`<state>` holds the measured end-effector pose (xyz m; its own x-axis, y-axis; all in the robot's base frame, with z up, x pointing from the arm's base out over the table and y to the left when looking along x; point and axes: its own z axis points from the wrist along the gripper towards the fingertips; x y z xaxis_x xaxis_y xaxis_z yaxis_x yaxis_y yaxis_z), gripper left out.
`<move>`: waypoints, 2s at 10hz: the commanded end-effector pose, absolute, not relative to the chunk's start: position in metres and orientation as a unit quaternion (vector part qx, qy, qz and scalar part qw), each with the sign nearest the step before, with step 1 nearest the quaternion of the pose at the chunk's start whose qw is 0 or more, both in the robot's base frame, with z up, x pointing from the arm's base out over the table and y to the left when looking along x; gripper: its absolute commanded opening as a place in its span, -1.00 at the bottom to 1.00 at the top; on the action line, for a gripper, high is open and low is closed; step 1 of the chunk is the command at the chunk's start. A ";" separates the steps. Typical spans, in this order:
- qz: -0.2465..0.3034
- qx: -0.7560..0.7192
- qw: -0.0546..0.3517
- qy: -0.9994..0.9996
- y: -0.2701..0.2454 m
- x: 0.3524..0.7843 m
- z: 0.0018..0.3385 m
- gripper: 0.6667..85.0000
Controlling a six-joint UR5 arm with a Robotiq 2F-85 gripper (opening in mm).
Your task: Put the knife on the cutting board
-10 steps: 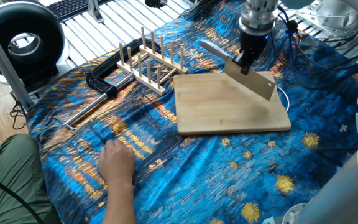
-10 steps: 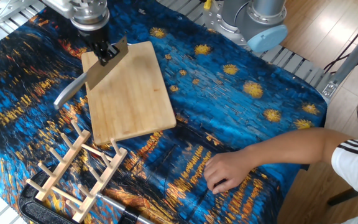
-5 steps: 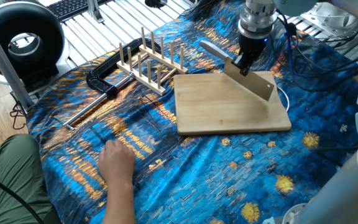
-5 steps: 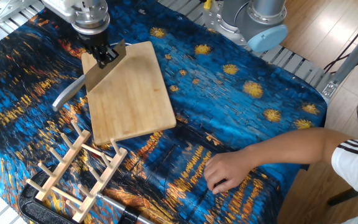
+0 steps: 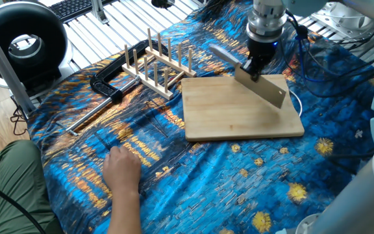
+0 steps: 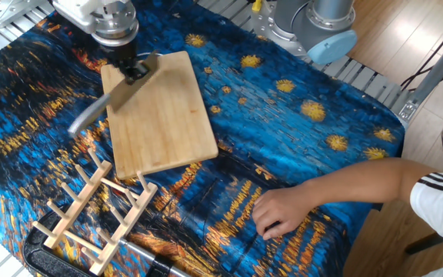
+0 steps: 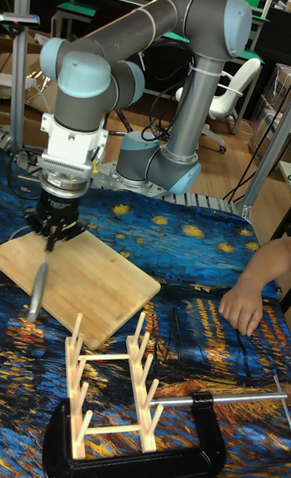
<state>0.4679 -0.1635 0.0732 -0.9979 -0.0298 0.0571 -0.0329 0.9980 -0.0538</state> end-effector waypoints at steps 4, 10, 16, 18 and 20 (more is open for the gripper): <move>0.015 0.068 0.060 -0.996 -0.161 0.457 0.073 0.20; 0.012 0.091 0.055 -0.994 -0.160 0.452 0.059 0.24; 0.026 0.105 0.031 -0.994 -0.155 0.455 0.036 0.25; 0.027 0.102 0.031 -0.994 -0.151 0.454 0.035 0.25; 0.013 0.094 0.032 -0.995 -0.143 0.452 0.035 0.25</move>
